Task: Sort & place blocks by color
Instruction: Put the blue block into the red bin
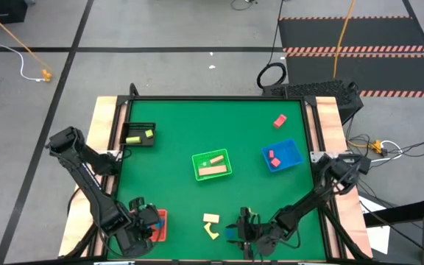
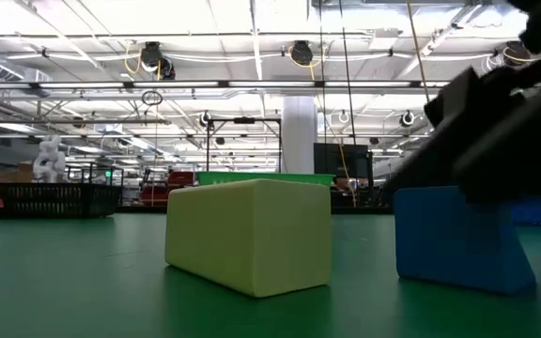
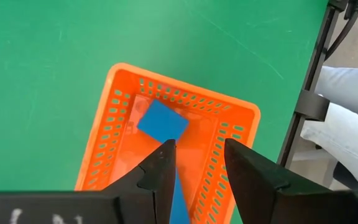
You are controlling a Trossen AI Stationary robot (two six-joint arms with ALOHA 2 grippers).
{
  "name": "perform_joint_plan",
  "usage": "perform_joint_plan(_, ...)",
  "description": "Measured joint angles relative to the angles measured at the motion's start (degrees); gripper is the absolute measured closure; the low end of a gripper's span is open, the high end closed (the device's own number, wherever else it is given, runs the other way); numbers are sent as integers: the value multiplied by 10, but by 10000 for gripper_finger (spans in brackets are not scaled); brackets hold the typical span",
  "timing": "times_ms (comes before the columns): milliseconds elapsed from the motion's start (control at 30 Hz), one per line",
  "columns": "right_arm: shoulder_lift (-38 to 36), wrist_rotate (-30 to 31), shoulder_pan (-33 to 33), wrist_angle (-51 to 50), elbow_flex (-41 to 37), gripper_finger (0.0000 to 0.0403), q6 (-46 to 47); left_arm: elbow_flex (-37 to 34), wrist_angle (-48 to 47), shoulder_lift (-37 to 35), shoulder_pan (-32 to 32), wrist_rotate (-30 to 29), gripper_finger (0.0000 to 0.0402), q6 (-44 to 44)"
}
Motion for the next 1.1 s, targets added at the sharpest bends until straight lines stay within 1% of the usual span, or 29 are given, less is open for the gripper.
perform_joint_plan(200,34,2,0,3,0,183,3,0,3,0,0,0,266,0)
perform_joint_plan(400,55,56,-1,8,1,187,2,0,3,0,0,0,268,0)
perform_joint_plan(533,59,59,-6,6,1,211,4,0,3,0,1,-1,268,1)
perform_joint_plan(733,60,70,-15,2,1,277,5,0,3,0,9,-12,268,5)
perform_joint_plan(967,61,66,-18,21,0,279,16,0,4,0,20,-20,268,21)
perform_joint_plan(1100,39,50,-18,29,-1,279,0,0,4,0,20,-24,268,27)
